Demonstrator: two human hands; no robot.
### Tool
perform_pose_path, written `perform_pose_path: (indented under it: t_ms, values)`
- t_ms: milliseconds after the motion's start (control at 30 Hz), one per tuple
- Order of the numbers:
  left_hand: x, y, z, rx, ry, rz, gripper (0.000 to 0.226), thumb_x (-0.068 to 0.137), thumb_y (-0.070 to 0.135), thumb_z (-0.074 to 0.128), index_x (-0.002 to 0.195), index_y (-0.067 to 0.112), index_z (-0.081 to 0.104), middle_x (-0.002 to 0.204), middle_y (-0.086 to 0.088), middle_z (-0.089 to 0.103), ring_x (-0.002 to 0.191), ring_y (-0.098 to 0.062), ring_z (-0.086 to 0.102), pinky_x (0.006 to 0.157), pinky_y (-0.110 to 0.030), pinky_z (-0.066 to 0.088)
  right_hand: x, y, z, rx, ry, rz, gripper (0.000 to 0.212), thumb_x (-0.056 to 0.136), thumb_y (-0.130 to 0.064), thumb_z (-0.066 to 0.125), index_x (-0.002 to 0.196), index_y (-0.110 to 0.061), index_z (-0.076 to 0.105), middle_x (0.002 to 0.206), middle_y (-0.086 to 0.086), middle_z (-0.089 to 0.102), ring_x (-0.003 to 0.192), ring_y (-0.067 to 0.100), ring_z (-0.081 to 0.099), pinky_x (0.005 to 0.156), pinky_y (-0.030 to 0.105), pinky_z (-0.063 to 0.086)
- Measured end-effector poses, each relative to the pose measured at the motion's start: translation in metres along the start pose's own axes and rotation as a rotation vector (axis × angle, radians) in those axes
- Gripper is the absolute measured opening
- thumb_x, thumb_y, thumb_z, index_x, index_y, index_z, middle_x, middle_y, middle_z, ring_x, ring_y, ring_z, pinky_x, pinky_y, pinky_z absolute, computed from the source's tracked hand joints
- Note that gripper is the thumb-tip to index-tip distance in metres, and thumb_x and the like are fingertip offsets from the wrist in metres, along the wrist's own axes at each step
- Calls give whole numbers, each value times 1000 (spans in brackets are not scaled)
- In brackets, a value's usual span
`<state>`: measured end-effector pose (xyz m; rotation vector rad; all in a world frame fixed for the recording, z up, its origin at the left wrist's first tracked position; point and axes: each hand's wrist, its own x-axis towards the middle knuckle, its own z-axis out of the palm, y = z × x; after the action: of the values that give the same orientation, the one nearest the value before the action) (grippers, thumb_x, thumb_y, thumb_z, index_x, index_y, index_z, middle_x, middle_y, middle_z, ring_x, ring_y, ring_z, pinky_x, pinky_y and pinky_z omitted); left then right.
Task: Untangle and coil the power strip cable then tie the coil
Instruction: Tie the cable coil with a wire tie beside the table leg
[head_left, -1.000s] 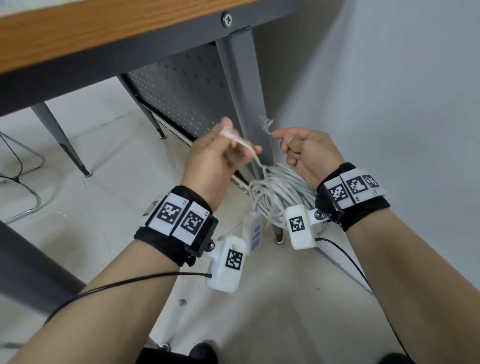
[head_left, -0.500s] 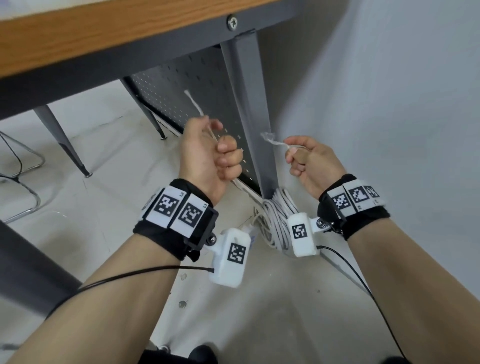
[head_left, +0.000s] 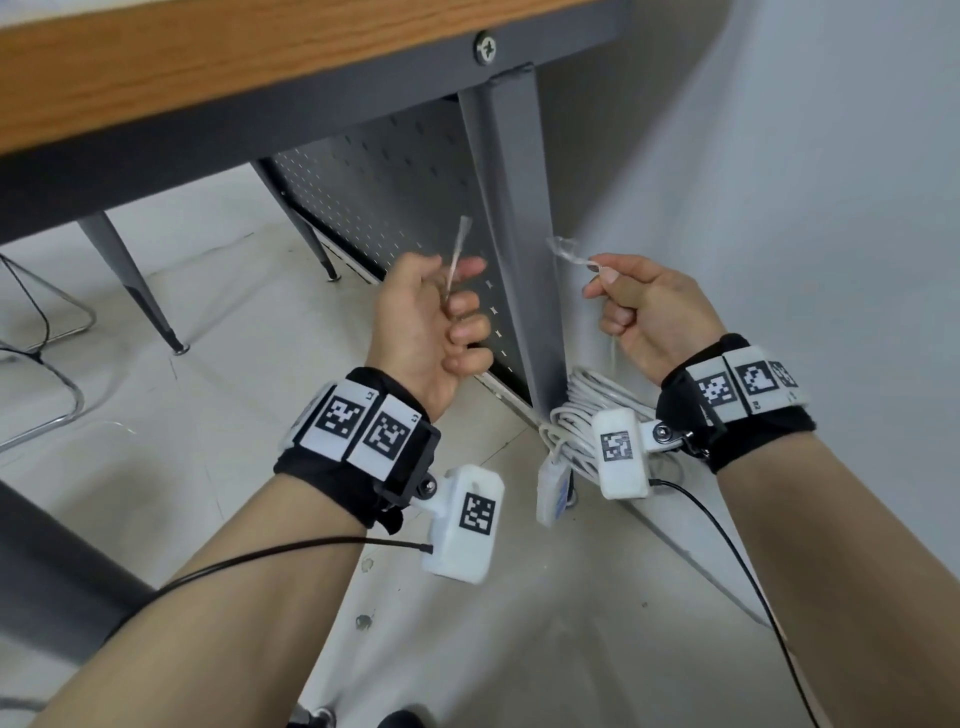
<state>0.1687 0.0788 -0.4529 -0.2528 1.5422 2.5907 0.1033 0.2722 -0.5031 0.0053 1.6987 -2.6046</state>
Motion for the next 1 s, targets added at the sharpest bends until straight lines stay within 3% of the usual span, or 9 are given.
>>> perform_pose_path:
  t_ms: [67,233,333,467,567,633,700,867,1000]
  values:
    - [5,3,1,-18,-35,25,27,98,24,35,103,9,57,62,6,31,48,-6,22,37,-14,14,4,-1,2,9,-8,14,17,98,3,49,94,-7,63,64,3,66,41,6,36,47,19,30]
    - [17,4,-5,118,4,157,36,107,24,31,89,10,59,45,9,27,35,-4,19,34,-14,16,7,-6,4,73,-29,44,18,98,2,50,88,-8,61,64,2,67,40,6,34,43,18,30]
    - [21,-2,-16,250,39,152,30,106,19,35,99,10,62,46,9,31,37,-5,20,36,-14,17,9,-7,8,64,-27,48,17,98,0,51,88,-7,61,61,1,66,39,6,33,43,18,29]
    - [26,0,-19,222,17,152,32,102,6,34,107,11,65,56,6,39,39,-6,23,37,-12,18,14,-6,20,53,-10,64,17,98,0,50,87,-7,60,57,0,64,38,6,31,41,17,27]
    - [32,5,-16,256,81,127,26,99,16,40,87,12,63,49,10,30,36,-5,20,36,-12,17,19,-6,26,41,-5,65,15,98,0,52,87,-7,59,56,0,64,37,6,31,41,17,26]
    - [34,4,-16,301,111,120,34,102,28,40,71,16,51,44,11,26,34,-6,18,36,-13,16,20,-5,28,33,-3,68,15,98,0,52,86,-6,59,55,0,63,37,6,31,41,18,26]
    - [37,1,-18,330,129,147,39,104,28,39,68,17,45,42,11,26,34,-6,19,37,-14,16,23,-2,29,39,12,78,16,98,0,51,86,-7,59,54,0,61,37,7,31,41,18,25]
    - [43,-2,-24,244,120,175,25,103,8,38,84,9,53,44,10,39,39,-7,30,37,-17,21,28,1,29,57,26,82,18,98,0,51,84,-9,58,53,-1,59,37,6,29,41,18,24]
    - [47,-2,-22,221,140,155,24,98,5,37,86,12,57,46,10,33,37,-6,22,37,-14,16,33,3,30,58,36,75,21,98,1,50,82,-9,58,53,0,56,38,7,27,40,18,23]
